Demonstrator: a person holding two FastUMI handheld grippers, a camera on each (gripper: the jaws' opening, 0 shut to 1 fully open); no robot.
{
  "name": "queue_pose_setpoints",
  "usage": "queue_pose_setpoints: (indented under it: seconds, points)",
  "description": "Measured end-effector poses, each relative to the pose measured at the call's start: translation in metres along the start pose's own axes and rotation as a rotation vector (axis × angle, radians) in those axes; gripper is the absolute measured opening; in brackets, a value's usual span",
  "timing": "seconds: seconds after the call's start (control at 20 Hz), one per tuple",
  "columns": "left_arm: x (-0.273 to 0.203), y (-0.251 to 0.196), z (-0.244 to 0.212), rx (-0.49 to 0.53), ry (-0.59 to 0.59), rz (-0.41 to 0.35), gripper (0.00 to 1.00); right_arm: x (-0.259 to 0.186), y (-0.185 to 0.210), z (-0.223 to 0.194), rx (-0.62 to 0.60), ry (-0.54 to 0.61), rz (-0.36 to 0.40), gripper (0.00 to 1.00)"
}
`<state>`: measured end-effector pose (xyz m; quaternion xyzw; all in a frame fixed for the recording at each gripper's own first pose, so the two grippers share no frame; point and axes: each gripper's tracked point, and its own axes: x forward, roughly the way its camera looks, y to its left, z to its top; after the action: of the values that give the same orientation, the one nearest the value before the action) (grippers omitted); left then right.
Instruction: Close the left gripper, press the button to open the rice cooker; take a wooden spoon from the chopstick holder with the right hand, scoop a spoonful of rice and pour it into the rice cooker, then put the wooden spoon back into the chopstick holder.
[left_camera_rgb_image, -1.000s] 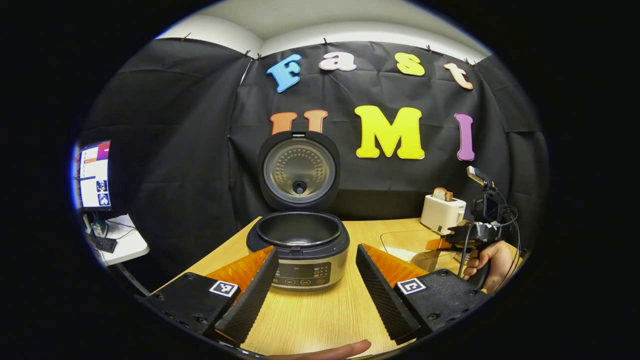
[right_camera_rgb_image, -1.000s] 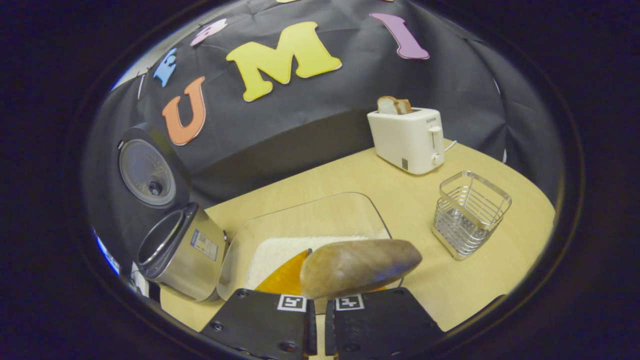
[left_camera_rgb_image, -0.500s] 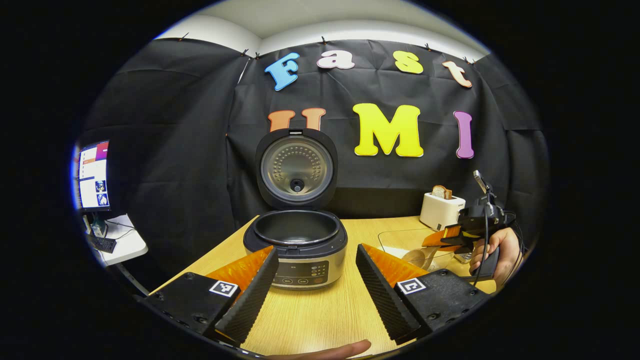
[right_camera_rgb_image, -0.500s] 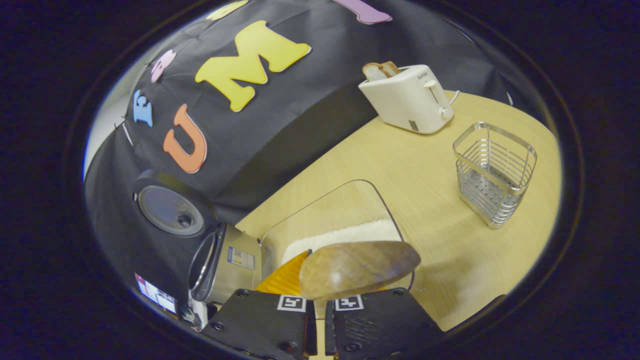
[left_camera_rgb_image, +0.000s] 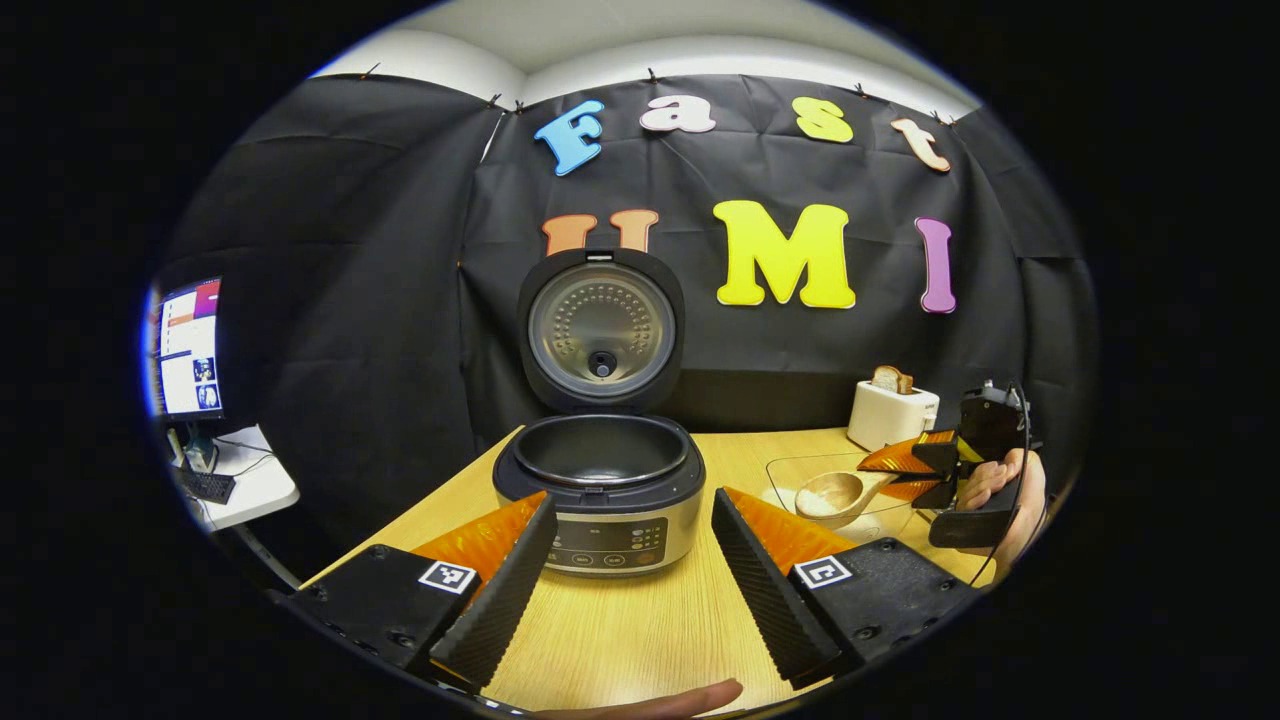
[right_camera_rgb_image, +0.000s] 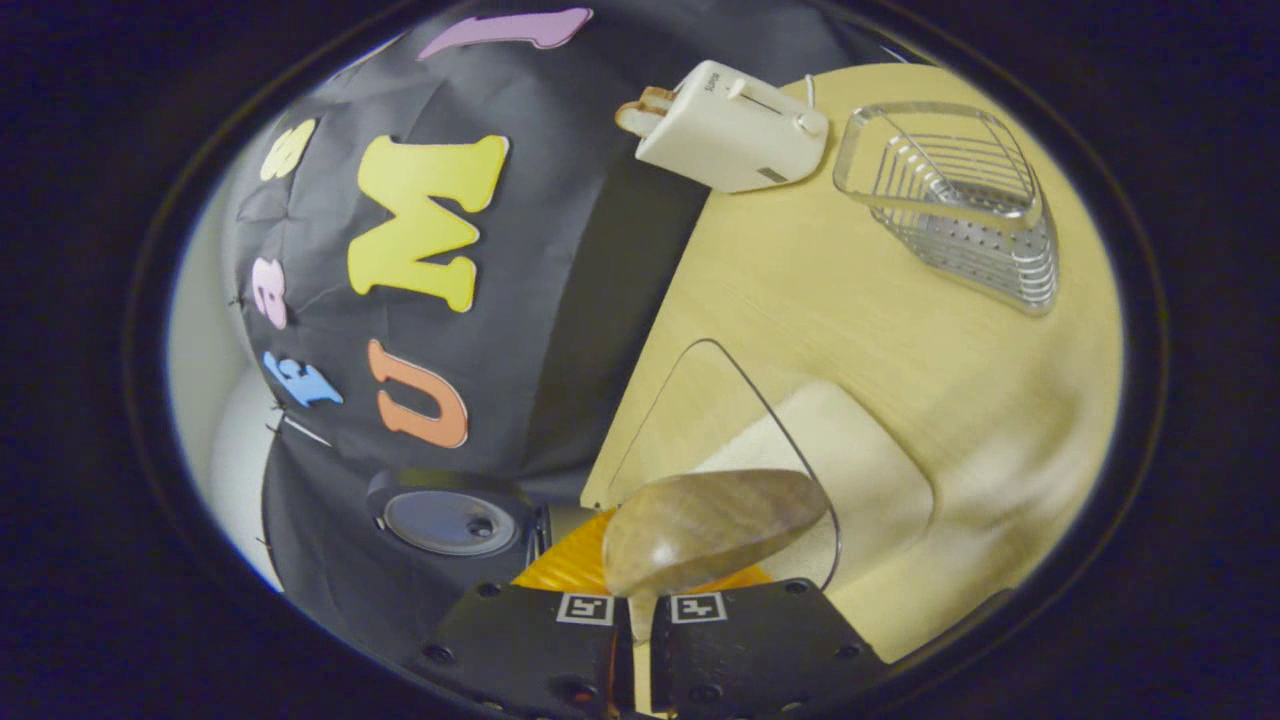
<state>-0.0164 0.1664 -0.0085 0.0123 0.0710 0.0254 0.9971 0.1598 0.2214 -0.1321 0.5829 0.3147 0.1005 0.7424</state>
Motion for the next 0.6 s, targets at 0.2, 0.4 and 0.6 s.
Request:
queue_pose_setpoints:
  seconds: [0.2, 0.4, 0.6]
  points:
    - [-0.002, 0.003, 0.002, -0.001, -0.007, 0.004, 0.99, 0.001, 0.010, 0.004, 0.153, 0.028, 0.089, 0.06]
    - [0.000, 0.011, 0.000, -0.012, -0.001, 0.017, 0.99, -0.007, 0.037, 0.005, 0.165, 0.025, 0.160, 0.06]
    - [-0.003, 0.023, 0.002, -0.012, -0.004, 0.034, 0.99, -0.015, 0.071, -0.006, 0.117, 0.040, 0.183, 0.06]
